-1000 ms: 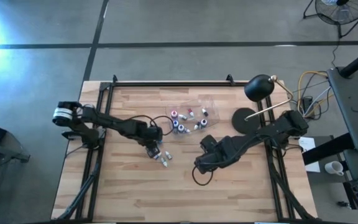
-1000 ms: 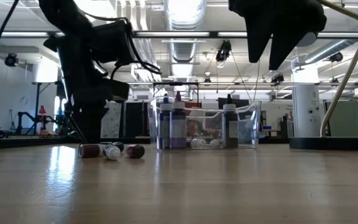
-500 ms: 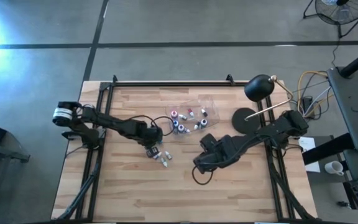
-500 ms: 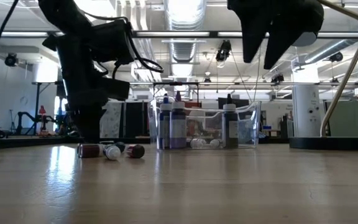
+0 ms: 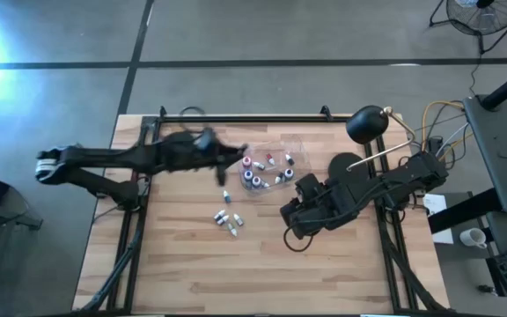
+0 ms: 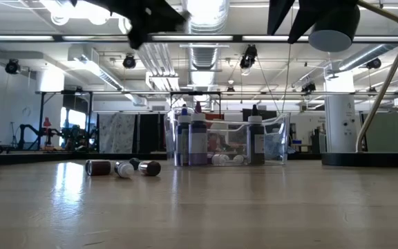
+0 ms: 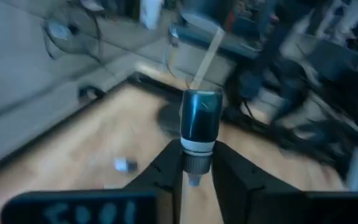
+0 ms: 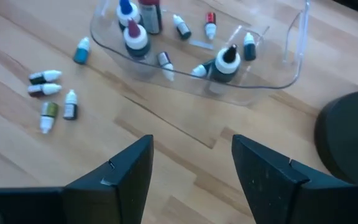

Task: Pick & Place food coloring
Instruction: Put the top small black food coloring bottle into the transparent bin, then put the small black food coloring bottle into the transparent bin

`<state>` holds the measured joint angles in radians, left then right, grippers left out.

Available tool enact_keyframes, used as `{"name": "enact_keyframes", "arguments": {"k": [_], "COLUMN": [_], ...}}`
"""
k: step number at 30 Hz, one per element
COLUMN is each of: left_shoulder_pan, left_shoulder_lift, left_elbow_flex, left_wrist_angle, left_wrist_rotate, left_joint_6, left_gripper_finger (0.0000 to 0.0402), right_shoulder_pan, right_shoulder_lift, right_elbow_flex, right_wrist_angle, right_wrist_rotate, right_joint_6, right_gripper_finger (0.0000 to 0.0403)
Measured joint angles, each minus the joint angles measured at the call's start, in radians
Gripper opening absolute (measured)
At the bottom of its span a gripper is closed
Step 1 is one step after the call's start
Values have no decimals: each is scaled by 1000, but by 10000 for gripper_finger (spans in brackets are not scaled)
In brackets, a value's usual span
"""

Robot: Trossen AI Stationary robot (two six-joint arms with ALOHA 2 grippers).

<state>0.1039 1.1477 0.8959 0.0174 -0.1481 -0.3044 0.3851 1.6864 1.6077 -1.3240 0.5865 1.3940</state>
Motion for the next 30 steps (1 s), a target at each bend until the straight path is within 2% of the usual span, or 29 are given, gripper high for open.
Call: {"name": "enact_keyframes", "arguments": {"k": [3, 6, 8, 11, 13, 15, 18, 21, 23, 26, 30], "left_shoulder_pan": [54, 80, 84, 75, 49, 10, -33, -70, -104, -159, -204], "left_shoulder_lift": [148, 290, 332, 344, 311, 240, 141, 74, 43, 33, 55], "left_elbow_flex": [76, 205, 341, 519, 579, 600, 529, 364, 222, 36, -79], "left_wrist_angle": [23, -158, -343, -675, -789, -830, -910, -934, -876, -691, -557], "left_wrist_rotate": [-2, 1, -30, -134, -148, -112, -24, 41, 52, 59, 3], "left_joint_6": [41, 43, 97, 211, 275, 288, 248, 136, 12, -130, -328], "left_gripper_finger": [98, 158, 192, 228, 242, 249, 251, 251, 252, 252, 252], "right_shoulder_pan": [4, 8, 13, 24, 29, 28, 24, 16, 12, 4, -1], "right_shoulder_lift": [2, 2, 2, 2, 2, 2, 9, 17, 20, 30, 31], "right_elbow_flex": [-2, -2, -2, -3, -9, -20, -44, -74, -91, -104, -127], "right_wrist_angle": [-13, -15, -15, -31, -31, -22, 28, 87, 108, 135, 153], "right_wrist_rotate": [-5, -6, -6, -7, -7, -10, -14, -20, -22, -23, -59], "right_joint_6": [-3, -19, -32, -50, -81, -140, -248, -322, -329, -319, -317], "right_gripper_finger": [210, 210, 210, 210, 210, 210, 210, 210, 210, 210, 210]}}
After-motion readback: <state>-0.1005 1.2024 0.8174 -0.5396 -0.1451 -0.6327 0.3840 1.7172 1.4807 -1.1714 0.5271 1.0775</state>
